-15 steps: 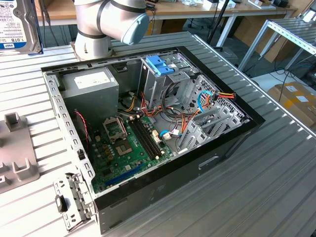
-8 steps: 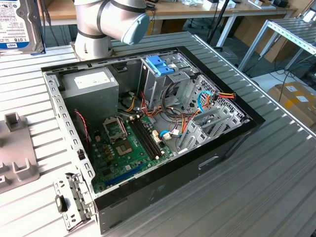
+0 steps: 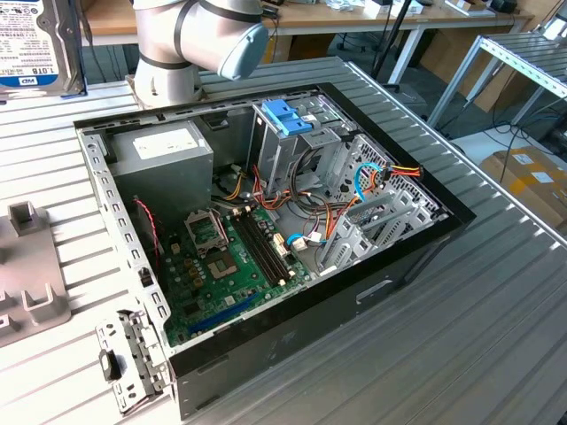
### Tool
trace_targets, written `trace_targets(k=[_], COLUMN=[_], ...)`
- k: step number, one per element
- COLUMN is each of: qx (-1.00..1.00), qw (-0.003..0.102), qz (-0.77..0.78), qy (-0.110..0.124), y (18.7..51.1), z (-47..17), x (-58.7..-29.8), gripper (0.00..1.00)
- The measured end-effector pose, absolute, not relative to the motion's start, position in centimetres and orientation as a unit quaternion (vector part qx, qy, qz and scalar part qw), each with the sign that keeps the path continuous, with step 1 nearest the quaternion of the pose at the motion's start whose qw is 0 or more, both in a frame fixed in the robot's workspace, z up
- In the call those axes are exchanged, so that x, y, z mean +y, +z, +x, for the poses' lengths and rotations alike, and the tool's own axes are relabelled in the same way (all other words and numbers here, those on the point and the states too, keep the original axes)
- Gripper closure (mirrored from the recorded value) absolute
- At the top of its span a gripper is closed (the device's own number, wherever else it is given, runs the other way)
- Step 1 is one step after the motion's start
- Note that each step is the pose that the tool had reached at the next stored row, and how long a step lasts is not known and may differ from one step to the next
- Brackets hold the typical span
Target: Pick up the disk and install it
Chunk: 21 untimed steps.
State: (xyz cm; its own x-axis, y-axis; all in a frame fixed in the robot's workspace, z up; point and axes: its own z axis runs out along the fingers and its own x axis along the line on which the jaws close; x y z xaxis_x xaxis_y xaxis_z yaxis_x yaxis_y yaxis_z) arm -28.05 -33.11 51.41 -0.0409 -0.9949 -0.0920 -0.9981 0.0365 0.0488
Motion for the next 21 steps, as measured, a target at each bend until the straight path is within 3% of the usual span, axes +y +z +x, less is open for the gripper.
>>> trace_targets(k=[21], qx=[0.720], qw=[0.016], qz=[-0.692], qy=[0.050], y=[51.4], z=[-26.4], x=[-33.1], gripper=[0.63])
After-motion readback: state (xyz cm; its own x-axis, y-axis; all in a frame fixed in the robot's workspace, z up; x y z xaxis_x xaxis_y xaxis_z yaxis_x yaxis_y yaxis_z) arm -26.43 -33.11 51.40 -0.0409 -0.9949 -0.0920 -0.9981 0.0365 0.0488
